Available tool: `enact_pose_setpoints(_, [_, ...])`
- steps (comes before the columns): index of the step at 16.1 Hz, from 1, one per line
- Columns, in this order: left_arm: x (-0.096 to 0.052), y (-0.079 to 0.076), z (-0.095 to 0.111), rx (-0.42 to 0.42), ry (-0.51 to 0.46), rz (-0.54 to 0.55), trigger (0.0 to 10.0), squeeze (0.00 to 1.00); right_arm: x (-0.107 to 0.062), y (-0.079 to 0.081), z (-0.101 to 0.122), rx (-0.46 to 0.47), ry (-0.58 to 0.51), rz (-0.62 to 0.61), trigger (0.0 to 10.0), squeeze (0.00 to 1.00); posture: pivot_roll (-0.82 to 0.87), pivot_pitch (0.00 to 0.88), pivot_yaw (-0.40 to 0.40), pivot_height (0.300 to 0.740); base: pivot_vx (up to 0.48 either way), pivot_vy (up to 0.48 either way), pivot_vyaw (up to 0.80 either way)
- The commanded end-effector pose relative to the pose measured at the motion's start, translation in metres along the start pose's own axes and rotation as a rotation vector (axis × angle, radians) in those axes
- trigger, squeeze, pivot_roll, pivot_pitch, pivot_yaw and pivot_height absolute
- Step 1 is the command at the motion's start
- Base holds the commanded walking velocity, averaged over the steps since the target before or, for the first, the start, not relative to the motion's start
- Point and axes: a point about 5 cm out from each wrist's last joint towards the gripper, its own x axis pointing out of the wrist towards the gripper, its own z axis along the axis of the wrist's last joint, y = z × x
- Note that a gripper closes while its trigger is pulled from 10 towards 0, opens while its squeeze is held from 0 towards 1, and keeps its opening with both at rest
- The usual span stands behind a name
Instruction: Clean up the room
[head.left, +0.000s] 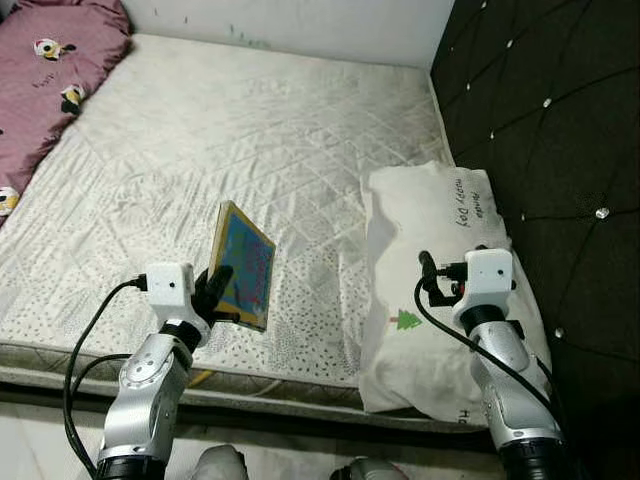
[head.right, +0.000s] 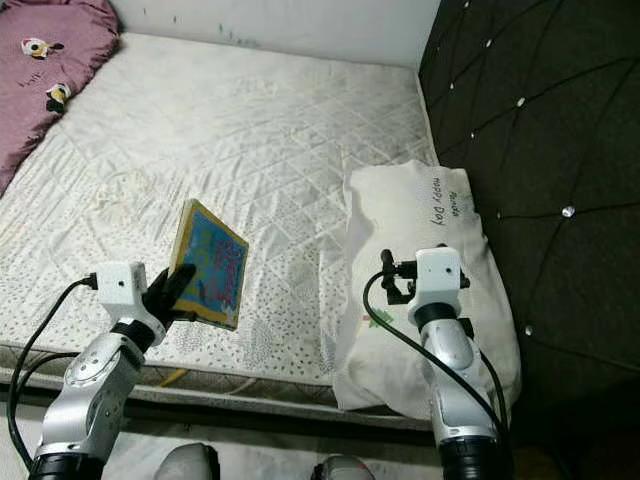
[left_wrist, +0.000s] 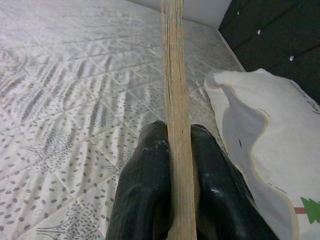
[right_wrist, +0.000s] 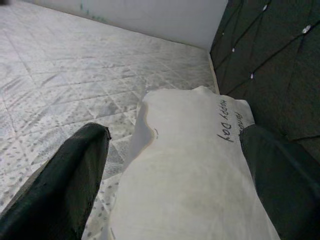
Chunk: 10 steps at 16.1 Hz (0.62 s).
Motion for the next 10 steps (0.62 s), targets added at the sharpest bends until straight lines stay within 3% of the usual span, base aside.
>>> enact_pose_setpoints(1, [0.0016, -0.0055, 0.008, -0.007, -0.035, -0.03, 10.0, 0.0, -0.0013, -0.0037, 0.0007, 0.004, 0.004, -0.007, 10.0, 0.0, -0.02, 0.119, -0.069, 0.725, 0.0, 0.0, 0.0])
enact_pose_setpoints(10, [0.004, -0.0055, 0.0103, -0.02, -0.023, -0.026, 10.0, 0.0, 0.0016, 0.0006, 0.003, 0.01, -0.002, 0.014, 10.0, 0.0, -0.02, 0.113, -0.069, 0.635, 0.0, 0.0, 0.0])
